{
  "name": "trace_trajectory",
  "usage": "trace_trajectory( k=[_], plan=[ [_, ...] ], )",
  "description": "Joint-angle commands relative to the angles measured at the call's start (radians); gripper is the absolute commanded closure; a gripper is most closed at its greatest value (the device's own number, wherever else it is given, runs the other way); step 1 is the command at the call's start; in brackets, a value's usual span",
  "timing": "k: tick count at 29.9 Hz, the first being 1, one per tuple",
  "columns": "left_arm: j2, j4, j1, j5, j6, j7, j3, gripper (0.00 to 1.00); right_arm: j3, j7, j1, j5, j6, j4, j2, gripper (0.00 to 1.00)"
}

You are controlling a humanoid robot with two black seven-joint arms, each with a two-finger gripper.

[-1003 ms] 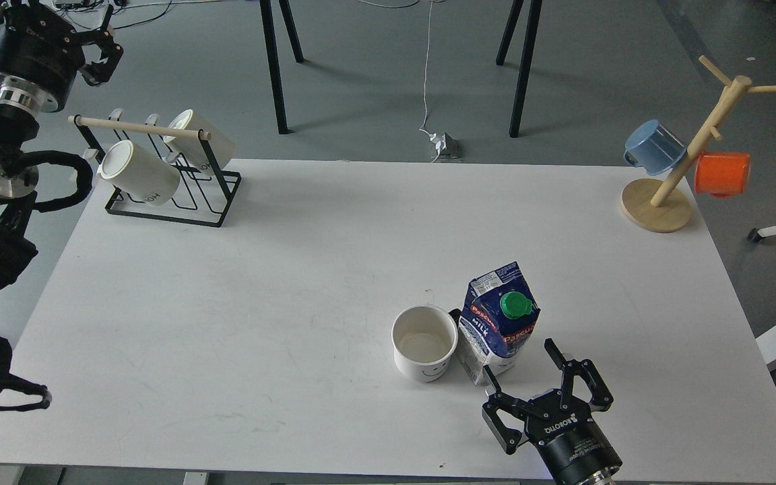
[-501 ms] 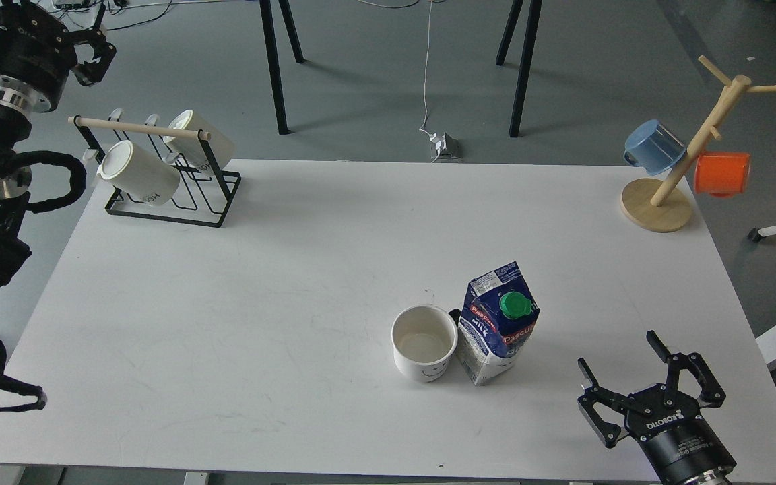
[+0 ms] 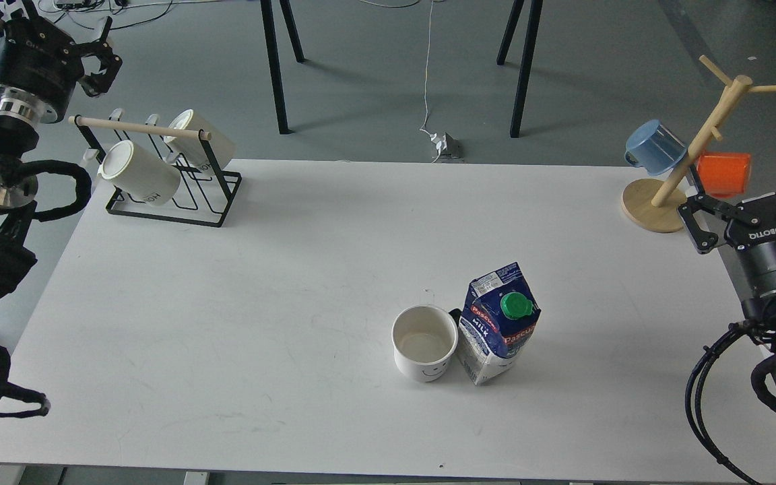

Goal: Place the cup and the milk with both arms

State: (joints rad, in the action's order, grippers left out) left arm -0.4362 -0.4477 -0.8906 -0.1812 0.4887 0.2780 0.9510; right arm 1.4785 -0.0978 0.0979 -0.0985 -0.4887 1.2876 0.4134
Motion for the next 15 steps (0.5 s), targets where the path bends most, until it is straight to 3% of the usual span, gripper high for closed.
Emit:
trace_trajectory(
  k=[1, 8, 15],
  plan=[
    [0.005, 0.000, 0.015, 0.000, 0.000, 0.001, 0.003, 0.01, -0.038, 0.009, 0.191, 0.002, 0.000, -0.176, -0.007, 0.01],
    [0.037, 0.001, 0.032, 0.043, 0.000, 0.000, -0.004, 0.01, -0.086, 0.007, 0.494, -0.010, 0.000, -0.534, -0.060, 0.01],
    [0.056, 0.004, 0.030, 0.048, 0.000, 0.006, 0.002, 0.01, -0.127, 0.001, 0.597, -0.010, 0.000, -0.602, -0.074, 0.01]
  ],
)
